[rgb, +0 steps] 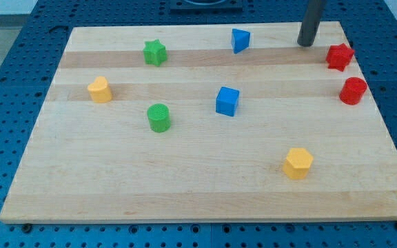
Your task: Push the red star closer to red circle
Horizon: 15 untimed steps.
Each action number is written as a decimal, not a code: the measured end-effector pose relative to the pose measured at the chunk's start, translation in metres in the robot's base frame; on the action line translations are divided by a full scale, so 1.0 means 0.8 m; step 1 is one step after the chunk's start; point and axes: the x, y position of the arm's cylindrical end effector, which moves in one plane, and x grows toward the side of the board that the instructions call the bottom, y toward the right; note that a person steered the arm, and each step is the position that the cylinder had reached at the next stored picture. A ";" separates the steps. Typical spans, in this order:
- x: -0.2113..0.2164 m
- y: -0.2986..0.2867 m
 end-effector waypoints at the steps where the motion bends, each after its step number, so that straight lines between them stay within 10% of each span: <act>1: 0.000 0.011; 15: 0.082 0.054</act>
